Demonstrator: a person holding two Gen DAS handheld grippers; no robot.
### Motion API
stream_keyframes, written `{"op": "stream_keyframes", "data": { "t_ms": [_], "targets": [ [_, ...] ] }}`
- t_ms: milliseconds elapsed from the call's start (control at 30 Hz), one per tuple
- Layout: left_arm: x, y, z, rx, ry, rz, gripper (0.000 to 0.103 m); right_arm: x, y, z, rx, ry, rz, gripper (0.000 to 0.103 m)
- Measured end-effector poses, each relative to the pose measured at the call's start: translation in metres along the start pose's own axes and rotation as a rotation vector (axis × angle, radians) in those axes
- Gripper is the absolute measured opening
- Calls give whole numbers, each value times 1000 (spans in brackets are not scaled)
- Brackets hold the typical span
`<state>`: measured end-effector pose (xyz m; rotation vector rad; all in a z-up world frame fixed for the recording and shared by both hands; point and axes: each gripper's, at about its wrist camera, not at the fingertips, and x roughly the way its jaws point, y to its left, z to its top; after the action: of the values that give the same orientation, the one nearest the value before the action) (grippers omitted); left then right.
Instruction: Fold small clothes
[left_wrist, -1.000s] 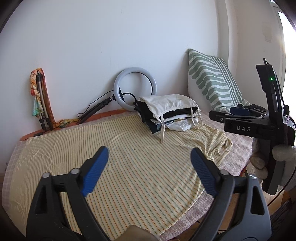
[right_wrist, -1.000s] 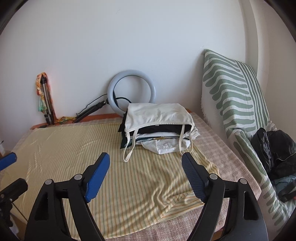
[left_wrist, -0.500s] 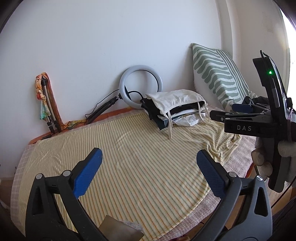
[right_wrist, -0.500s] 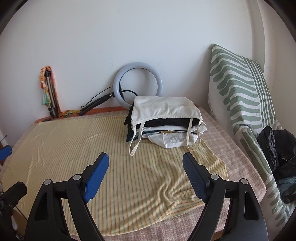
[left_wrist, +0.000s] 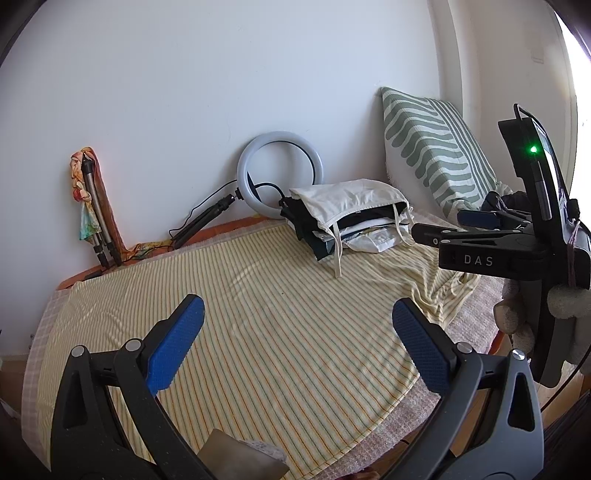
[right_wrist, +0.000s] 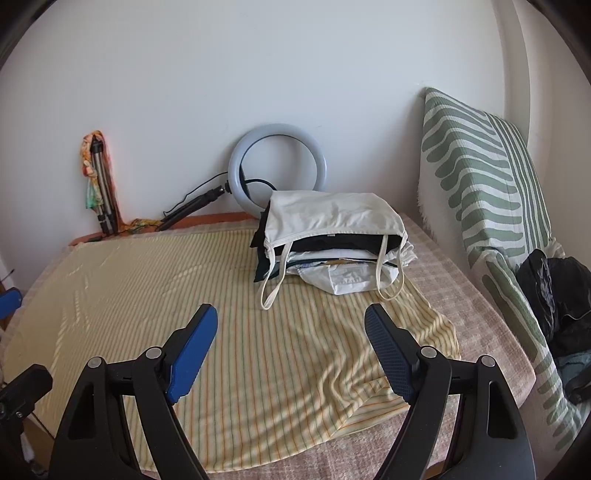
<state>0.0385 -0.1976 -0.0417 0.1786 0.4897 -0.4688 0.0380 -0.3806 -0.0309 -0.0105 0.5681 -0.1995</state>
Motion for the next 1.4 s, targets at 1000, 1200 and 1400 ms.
{"op": "stream_keyframes", "data": {
  "t_ms": [1000, 1200, 1400],
  "targets": [
    [-3, -3, 0, 4, -3, 3, 103, 0, 1, -3, 9, 1, 0, 82],
    [-3, -3, 0, 6, -2, 1, 103, 2, 1, -3, 10, 1, 1, 82],
    [-3, -4, 0, 4, -2, 2, 103, 2, 1, -3, 7, 0, 0, 82]
  ]
}}
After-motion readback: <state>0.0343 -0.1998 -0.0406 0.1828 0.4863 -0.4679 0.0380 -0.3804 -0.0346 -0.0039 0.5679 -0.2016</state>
